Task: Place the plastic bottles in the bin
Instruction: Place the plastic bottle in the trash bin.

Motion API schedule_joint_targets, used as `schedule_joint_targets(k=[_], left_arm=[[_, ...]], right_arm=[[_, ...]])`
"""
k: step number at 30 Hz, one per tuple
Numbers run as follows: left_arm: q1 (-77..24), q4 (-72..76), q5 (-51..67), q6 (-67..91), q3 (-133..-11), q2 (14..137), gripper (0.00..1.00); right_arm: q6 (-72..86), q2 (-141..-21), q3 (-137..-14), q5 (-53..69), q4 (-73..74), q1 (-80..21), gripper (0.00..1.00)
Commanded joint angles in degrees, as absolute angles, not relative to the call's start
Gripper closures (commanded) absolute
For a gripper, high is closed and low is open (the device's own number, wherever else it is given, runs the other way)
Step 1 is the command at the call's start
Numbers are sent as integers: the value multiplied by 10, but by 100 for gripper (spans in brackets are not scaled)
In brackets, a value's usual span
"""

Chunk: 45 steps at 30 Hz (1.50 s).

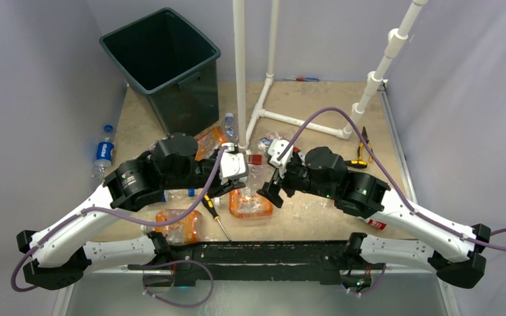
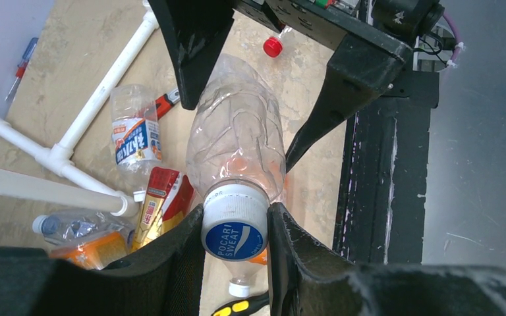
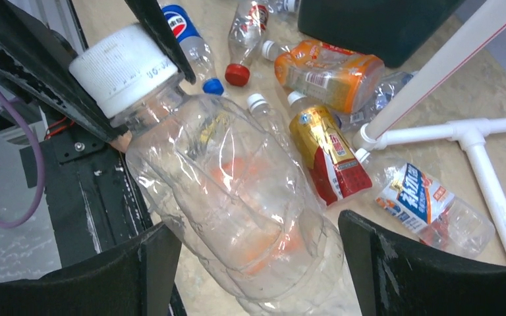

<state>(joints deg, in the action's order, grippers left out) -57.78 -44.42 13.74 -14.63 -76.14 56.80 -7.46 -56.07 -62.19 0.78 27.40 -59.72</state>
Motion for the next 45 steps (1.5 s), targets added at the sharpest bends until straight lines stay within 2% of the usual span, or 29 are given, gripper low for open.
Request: schedule_joint_targets(k=[1, 7, 12, 16, 22, 26, 30, 32, 36, 38, 39, 42, 44, 45], left_arm=[[-579, -393, 168, -142, -770, 549, 100], [-579, -372, 180, -137, -751, 538, 100], [-579, -367, 191, -137, -749, 541, 100], [-579, -361, 203, -135, -748, 543, 100], [-579, -354, 210, -133, -742, 544, 100], [-579, -347, 203, -128, -740, 542, 100], [-579, -326, 197, -123, -726, 524, 85], [-579, -310, 197, -117, -712, 510, 82], [-579, -266, 192, -100, -683, 489, 66], [-579, -240, 188, -88, -662, 479, 64], [-579, -228, 188, -83, -652, 473, 65], [-579, -212, 201, -81, -635, 467, 100], [-579, -215, 206, -80, -637, 468, 100], [-579, -217, 210, -81, -641, 470, 100]], right_arm=[[-72, -543, -592, -59, 222, -597, 13], [-89, -493, -545, -61, 126, -597, 25], [-99, -478, -517, -56, 63, -597, 29], [-110, -478, -501, -67, 21, -597, 36], [-113, -477, -488, -89, -40, -599, 62], [-112, -470, -488, -92, -55, -599, 76], [-105, -458, -485, -96, -62, -599, 86], [-99, -452, -480, -97, -68, -599, 90], [-80, -442, -467, -93, -88, -599, 96], [-67, -439, -461, -88, -98, -599, 100], [-62, -441, -458, -87, -101, -599, 100], [-59, -449, -458, -77, -96, -599, 100], [-65, -455, -464, -80, -81, -599, 99], [-68, -457, -466, -83, -76, -599, 95]])
